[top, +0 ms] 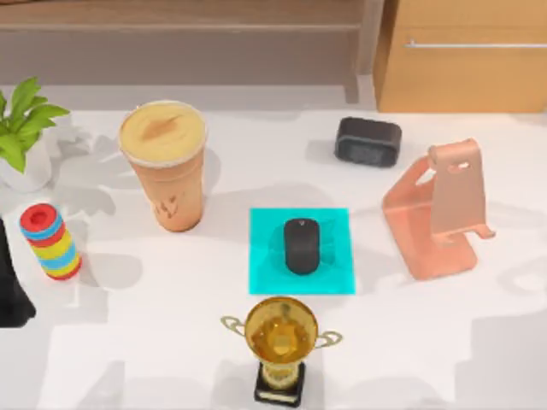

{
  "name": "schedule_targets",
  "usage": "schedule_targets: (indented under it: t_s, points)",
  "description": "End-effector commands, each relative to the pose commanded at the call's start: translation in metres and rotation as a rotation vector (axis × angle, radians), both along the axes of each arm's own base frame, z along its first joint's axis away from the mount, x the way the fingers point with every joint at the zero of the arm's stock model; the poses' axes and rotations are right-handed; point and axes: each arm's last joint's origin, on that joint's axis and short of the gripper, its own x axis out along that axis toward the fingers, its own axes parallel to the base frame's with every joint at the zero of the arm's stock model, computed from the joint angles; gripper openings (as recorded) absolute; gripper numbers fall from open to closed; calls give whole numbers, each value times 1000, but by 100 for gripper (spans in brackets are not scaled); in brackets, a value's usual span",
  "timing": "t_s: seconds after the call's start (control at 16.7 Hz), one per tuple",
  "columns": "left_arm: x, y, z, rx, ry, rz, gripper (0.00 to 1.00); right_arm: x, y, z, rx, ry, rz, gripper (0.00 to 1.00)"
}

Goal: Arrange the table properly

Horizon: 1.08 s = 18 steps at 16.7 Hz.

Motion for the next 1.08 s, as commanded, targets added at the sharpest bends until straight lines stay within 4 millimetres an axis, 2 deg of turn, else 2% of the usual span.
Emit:
schedule_targets:
  t_s: [0.54,1.02,1.08]
  points:
    - [0,0,0,0,0,0,100,0,0,0,0,0,0,2]
    - [0,0,0,0,0,0,100,0,0,0,0,0,0,0]
    - [0,0,0,0,0,0,100,1,0,10,-6,-15,-2,0]
